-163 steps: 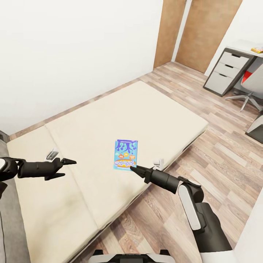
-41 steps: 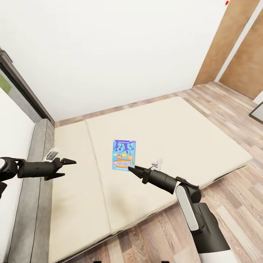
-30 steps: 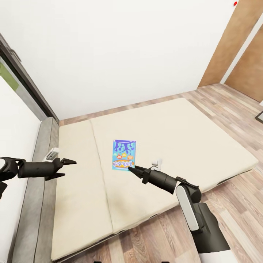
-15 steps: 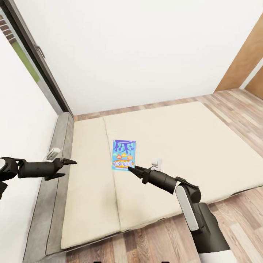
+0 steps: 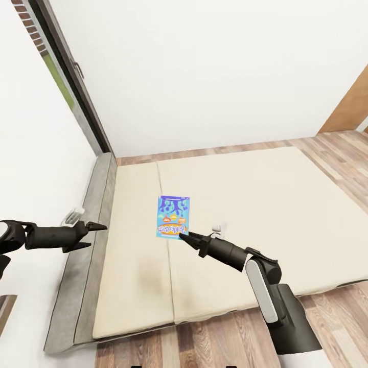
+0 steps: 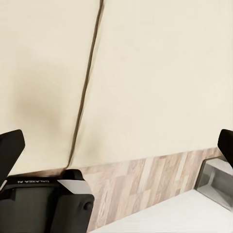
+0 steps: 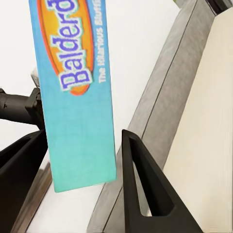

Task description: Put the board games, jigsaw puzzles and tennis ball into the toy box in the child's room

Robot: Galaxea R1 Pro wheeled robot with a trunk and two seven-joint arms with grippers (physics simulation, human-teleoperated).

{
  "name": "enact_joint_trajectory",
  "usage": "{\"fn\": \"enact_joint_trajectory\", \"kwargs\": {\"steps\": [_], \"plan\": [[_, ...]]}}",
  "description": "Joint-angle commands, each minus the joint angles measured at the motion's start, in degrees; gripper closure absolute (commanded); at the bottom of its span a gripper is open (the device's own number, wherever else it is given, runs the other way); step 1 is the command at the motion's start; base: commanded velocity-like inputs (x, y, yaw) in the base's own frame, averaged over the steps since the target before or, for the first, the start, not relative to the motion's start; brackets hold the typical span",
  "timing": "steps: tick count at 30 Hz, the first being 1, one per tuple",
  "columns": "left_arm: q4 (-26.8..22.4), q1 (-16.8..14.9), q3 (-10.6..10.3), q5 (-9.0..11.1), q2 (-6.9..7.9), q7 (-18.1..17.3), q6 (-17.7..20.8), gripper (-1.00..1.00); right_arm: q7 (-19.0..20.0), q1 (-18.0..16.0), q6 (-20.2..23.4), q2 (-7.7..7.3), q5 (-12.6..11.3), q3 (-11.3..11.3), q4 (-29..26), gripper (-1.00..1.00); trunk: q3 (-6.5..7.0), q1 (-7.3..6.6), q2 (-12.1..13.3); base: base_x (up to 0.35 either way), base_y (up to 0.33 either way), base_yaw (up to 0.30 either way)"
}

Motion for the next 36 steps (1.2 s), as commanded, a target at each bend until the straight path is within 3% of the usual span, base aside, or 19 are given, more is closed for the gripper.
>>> {"fn": "enact_joint_trajectory", "kwargs": {"steps": [1, 36], "plan": [[0.0, -0.1, -0.1, 0.6, 0.05, 0.6, 0.0, -1.0, 0.0, 0.0, 0.4, 0.02, -0.3, 0.0, 0.0, 1.0, -0.09, 0.03, -0.1, 0.025, -0.152, 0.046], [0.0, -0.1, -0.1, 0.6, 0.05, 0.6, 0.0, -1.0, 0.0, 0.0, 0.3, 0.02, -0.4, -0.1, 0.0, 1.0, 0.12, 0.03, -0.1, 0.003, -0.085, 0.094]]}}
